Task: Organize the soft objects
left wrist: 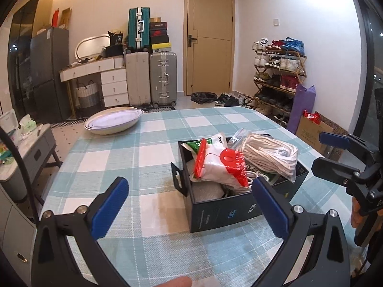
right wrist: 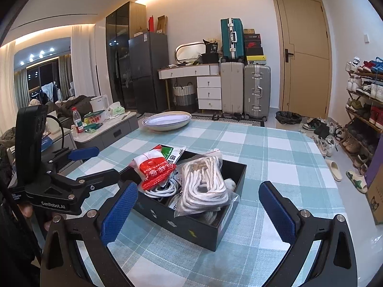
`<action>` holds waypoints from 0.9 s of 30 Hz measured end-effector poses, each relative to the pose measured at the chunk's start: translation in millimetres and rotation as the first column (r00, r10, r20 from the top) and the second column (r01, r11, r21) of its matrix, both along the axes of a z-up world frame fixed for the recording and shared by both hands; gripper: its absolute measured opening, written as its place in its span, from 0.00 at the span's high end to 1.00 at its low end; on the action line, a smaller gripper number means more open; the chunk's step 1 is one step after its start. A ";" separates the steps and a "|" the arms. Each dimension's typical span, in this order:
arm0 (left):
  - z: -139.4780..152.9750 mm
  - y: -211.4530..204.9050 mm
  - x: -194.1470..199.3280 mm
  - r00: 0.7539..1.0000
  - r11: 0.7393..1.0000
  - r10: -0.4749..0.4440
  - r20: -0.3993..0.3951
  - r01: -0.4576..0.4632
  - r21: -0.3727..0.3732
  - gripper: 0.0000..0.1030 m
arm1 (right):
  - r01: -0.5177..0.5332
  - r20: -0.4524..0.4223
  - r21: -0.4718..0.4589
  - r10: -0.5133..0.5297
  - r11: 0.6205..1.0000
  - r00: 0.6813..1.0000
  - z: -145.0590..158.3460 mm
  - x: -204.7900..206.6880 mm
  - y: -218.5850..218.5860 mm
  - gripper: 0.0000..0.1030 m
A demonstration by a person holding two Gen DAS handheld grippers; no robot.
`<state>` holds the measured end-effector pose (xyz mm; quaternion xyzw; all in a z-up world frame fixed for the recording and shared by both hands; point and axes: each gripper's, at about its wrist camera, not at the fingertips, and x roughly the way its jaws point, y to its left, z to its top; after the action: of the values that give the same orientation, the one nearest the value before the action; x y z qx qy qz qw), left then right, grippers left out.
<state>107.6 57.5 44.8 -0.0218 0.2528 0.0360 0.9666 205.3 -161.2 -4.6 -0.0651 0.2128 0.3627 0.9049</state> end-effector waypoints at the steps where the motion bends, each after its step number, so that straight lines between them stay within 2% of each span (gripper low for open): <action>1: -0.4 -0.2 -1.4 1.000 1.000 0.005 0.007 -0.005 0.004 0.00 | 0.001 0.005 -0.003 -0.001 1.000 1.000 -1.0 -2.3 0.5 0.00; 5: -1.3 -0.5 -6.8 0.999 1.000 0.012 0.034 -0.012 0.001 0.00 | 0.009 0.040 0.015 -0.010 1.000 0.999 -1.9 -10.2 -1.7 0.00; 27: -15.6 -4.0 -11.1 0.997 0.999 0.039 0.063 -0.039 -0.001 0.00 | 0.039 0.088 0.040 -0.042 0.998 0.995 -15.2 -15.6 -2.4 0.00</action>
<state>96.5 53.5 29.2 -0.0279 0.2216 0.0543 0.9732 189.7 -163.7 -19.8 -0.0594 0.1667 0.3451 0.9217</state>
